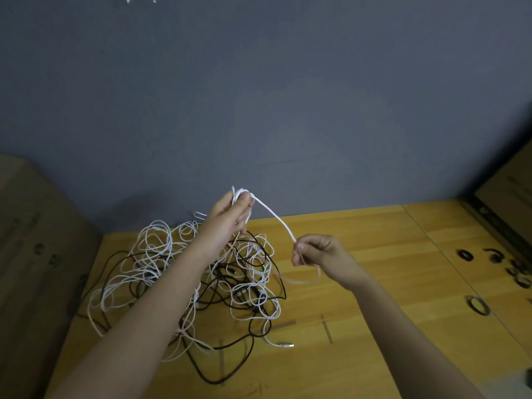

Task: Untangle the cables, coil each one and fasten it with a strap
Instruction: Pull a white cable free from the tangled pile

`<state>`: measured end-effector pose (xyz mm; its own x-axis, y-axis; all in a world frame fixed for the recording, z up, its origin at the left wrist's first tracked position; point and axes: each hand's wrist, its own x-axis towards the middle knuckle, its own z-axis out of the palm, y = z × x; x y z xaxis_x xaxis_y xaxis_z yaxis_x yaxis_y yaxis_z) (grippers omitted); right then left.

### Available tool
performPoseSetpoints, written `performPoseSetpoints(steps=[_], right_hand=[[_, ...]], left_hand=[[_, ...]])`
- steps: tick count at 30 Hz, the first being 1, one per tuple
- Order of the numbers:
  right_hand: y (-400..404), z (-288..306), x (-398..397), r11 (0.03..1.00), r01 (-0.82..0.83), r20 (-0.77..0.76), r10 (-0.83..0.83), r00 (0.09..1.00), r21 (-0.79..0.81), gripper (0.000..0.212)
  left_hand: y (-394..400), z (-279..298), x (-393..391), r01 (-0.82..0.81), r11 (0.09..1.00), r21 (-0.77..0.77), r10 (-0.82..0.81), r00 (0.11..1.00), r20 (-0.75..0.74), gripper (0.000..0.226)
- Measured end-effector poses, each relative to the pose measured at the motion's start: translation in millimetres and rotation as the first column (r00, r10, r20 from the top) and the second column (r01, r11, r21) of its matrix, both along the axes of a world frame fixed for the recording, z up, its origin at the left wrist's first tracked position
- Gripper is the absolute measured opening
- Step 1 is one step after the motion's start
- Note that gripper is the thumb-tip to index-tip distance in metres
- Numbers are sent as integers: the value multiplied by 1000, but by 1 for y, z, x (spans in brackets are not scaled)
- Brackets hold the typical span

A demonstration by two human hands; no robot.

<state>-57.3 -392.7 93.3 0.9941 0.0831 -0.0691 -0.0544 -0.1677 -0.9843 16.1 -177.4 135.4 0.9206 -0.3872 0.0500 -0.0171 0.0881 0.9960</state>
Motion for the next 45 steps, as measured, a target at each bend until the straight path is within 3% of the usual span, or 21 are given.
performPoseSetpoints(steps=[2,4,6,8,10,13,15,18,22,25,27,29,31,32,34,36,39,42,45], right_hand=[[-6,14,3,982,94,39,-102,994,166,21],[-10,25,14,906,296,74,-332,940,304,23],[-8,35,29,839,493,202,-537,819,232,27],[-3,42,43,777,624,380,-604,701,84,25],[4,38,52,748,664,447,-587,675,-19,22],[20,8,60,821,507,348,-410,843,-262,29],[38,-12,53,919,282,208,-230,951,-274,34],[60,-36,30,992,74,45,-70,997,-100,33],[69,-67,-2,973,-133,-40,128,991,-189,29],[69,-73,-19,929,-159,7,171,985,-335,21],[65,-66,-23,843,-160,96,242,966,-515,20],[60,-52,-23,738,-79,213,293,932,-671,23],[49,-36,-22,704,87,390,283,876,-705,26],[40,-32,-20,701,179,478,256,840,-690,26],[20,-22,-14,711,354,603,124,788,-608,23],[-2,-12,-10,763,434,573,-102,813,-480,19],[-31,-6,-10,849,442,307,-355,883,-290,11],[-34,-12,-15,876,429,158,-402,902,-221,11],[-27,-18,-12,884,357,151,-325,934,-302,15]], left_hand=[[1,-2,5,-67,985,161,55,995,83,24],[-3,-2,2,-43,938,344,-15,986,167,26],[-10,2,-9,66,893,445,-163,969,185,31],[-16,8,-18,220,912,347,-264,961,83,30],[-17,14,-23,339,931,138,-339,940,-22,30],[-19,21,-26,333,928,-168,-351,932,-94,33],[-23,23,-23,237,926,-294,-277,955,-104,30],[-23,15,-15,75,945,-319,-112,989,-100,30],[-15,-2,2,-196,937,-288,148,972,-183,21],[-11,-11,13,-265,964,1,261,951,-167,22],[-8,-19,11,-202,938,281,217,976,-24,35],[-3,-26,1,-92,820,564,22,991,129,50],[1,-26,-9,41,594,803,-230,966,121,67],[2,-22,-14,99,509,855,-317,945,80,71],[-1,-17,-24,198,449,871,-423,906,12,63],[-2,-17,-30,242,491,837,-459,888,12,55],[3,-20,-28,286,715,638,-371,929,-2,40],[9,-16,-18,248,932,266,-213,965,-152,42],[5,-12,-12,154,988,-32,-157,953,-259,43]])
